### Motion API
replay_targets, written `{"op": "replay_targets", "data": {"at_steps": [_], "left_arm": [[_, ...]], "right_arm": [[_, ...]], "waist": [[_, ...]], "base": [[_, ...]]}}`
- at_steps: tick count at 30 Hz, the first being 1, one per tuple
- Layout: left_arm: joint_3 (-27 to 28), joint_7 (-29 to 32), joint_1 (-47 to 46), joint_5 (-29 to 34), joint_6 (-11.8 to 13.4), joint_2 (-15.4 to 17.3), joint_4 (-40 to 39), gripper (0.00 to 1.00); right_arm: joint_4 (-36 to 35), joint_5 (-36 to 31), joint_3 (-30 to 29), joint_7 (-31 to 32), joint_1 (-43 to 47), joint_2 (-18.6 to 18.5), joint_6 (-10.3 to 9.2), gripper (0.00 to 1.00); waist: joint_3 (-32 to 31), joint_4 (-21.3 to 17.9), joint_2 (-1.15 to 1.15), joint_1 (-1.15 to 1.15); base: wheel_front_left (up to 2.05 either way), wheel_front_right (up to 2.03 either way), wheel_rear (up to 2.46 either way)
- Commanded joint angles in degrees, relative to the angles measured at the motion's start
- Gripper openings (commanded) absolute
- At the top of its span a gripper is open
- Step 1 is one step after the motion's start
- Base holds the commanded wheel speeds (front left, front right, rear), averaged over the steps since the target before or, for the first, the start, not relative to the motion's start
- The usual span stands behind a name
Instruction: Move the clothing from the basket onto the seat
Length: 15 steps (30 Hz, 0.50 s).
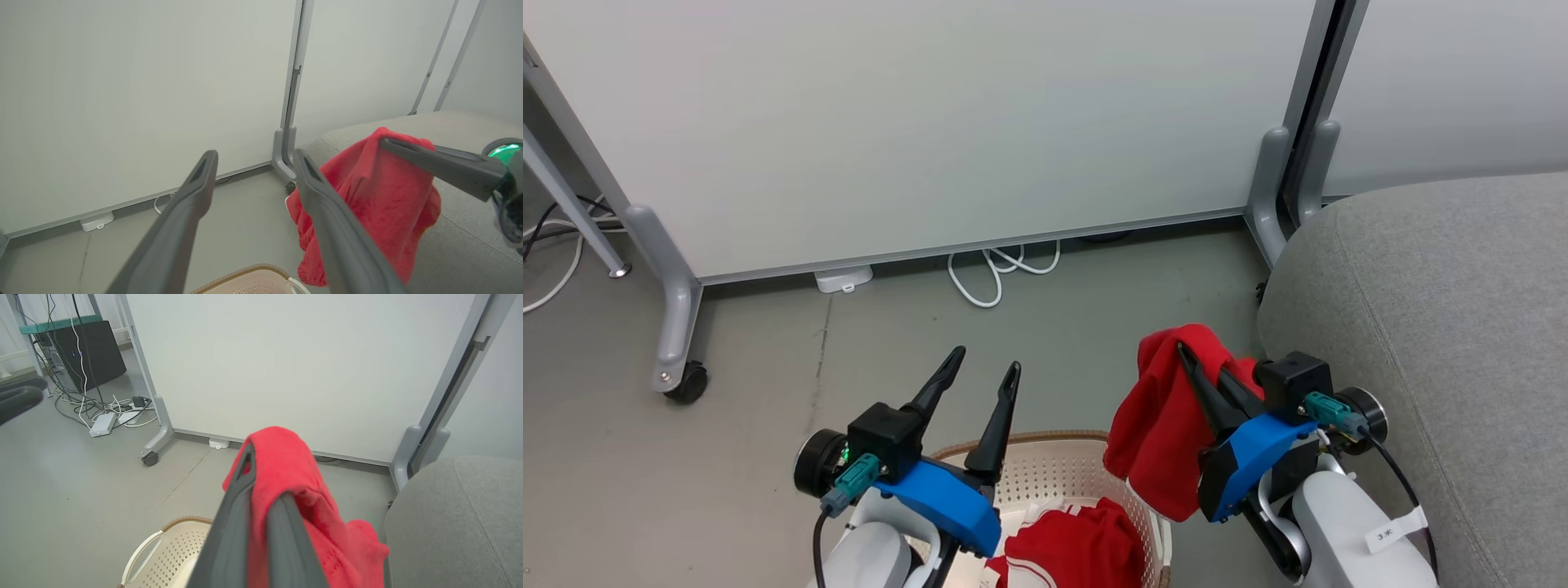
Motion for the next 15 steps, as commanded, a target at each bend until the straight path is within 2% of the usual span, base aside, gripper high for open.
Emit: {"op": "replay_targets", "data": {"at_steps": [1, 9, 15], "left_arm": [[0.72, -0.16, 0.77, 0.46, -0.12, 0.17, -0.51, 1.00], [8.04, -0.16, 5.80, 3.72, -1.11, -0.05, -4.24, 1.00], [10.59, -0.16, 7.72, 5.69, -1.60, -0.67, -5.14, 1.00]], "right_arm": [[-0.61, -0.21, -0.35, 0.13, 0.70, -0.17, 0.01, 0.00], [-3.93, -1.39, -1.98, 1.67, 1.83, -0.17, 0.01, 0.00], [-5.76, -1.92, -3.00, 2.26, 2.47, -0.17, 0.01, 0.00]], "waist": [[0.13, 0.00, 0.00, 0.00], [1.34, -0.22, 0.00, 0.00], [2.03, -0.11, 0.00, 0.00]], "base": [[0.00, 0.00, 0.00], [0.00, 0.00, 0.00], [0.00, 0.00, 0.00]]}}
